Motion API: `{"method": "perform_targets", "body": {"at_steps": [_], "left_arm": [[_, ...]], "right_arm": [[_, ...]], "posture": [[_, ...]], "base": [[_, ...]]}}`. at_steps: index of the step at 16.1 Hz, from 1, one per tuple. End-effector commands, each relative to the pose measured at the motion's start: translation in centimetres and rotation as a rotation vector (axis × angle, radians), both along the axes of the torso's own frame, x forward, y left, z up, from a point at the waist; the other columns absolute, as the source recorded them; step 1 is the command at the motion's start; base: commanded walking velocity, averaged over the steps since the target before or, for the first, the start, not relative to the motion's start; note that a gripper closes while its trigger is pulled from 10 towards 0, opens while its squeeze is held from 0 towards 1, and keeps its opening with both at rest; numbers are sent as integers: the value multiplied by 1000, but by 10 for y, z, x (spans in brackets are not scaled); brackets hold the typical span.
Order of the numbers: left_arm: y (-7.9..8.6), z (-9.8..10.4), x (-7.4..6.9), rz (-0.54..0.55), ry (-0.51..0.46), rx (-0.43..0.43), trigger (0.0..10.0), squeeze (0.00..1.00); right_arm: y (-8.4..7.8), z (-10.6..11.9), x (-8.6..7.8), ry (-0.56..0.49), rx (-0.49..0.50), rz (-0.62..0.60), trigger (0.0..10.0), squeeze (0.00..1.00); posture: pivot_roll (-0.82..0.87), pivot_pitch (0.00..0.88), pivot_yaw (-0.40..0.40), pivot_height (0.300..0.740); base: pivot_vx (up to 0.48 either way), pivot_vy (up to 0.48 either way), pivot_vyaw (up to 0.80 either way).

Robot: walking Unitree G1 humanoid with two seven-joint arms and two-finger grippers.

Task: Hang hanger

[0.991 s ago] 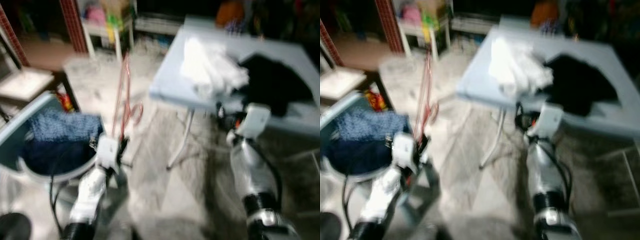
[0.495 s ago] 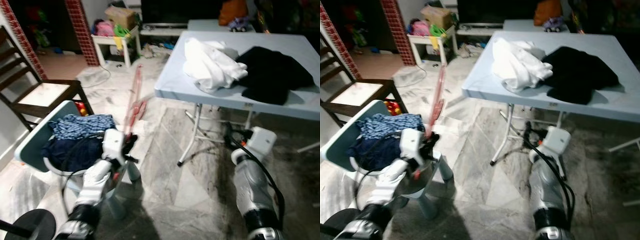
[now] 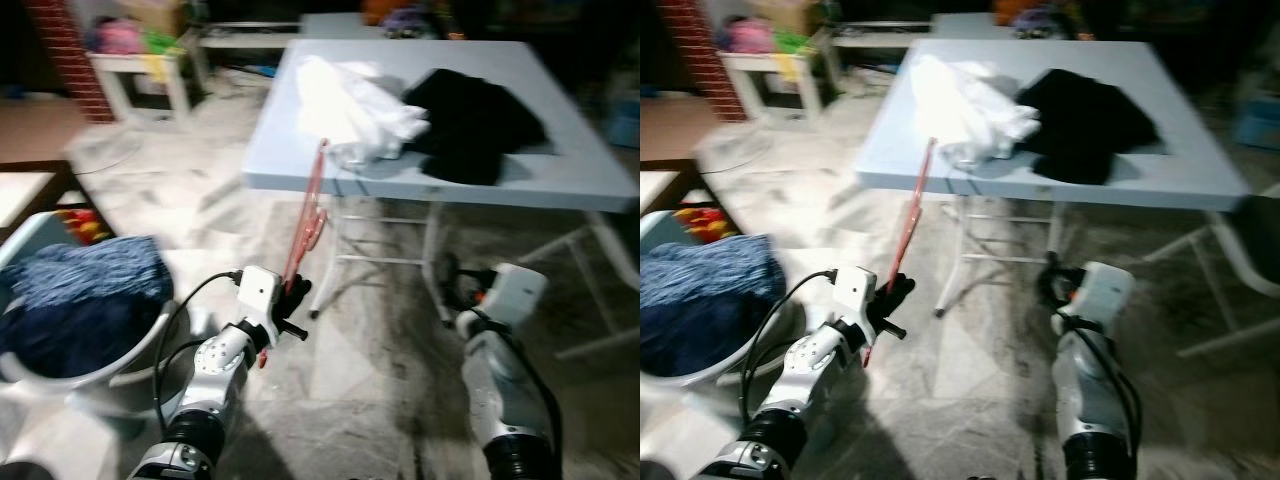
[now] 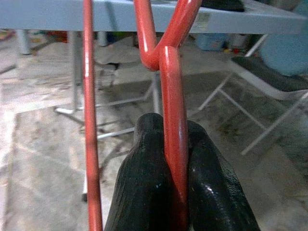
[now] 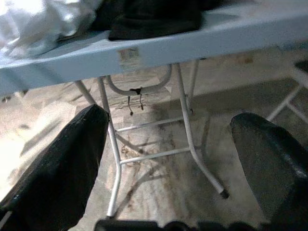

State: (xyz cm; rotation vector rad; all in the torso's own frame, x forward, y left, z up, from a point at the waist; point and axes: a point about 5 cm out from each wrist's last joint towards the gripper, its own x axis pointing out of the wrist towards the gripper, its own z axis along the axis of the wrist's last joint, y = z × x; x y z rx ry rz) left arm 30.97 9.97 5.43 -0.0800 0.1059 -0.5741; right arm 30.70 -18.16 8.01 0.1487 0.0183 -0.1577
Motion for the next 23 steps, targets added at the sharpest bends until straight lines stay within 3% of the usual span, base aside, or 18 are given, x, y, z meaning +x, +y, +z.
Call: {"method": "perform_targets", "body": {"at_steps": [1,2,5,10,18,23], "left_arm": [[2,10,6,18,-37,-16,10000,0],[3,14,7,9,-61,-10,10000,0],[23,-2,5,128,14,-12,10000,0],[18,1,5,138,-2,-48,10000,0],[11,5,9,96,-5,-48,10000,0],[9,7,12,97,-5,-55,10000,0]], "right_arm": [[8,6,5,-10,2,30,10000,0],[9,7,6,-12,-4,40,10000,0],[10,-1,6,11,-20,37,10000,0],[0,8,4,-27,-117,33,10000,0],[3,-5,-2,20,-62,-1,10000,0],[-4,5,5,-26,-32,-11,10000,0]], "posture": [[-66,63,-18,740],[-67,64,-16,740],[-82,56,-7,740],[-64,43,-14,740],[-73,13,7,740],[-85,0,17,740]], "base": [[0,0,-800],[0,0,-800],[0,0,-800],[0,0,-800],[0,0,-800],[0,0,-800]]}}
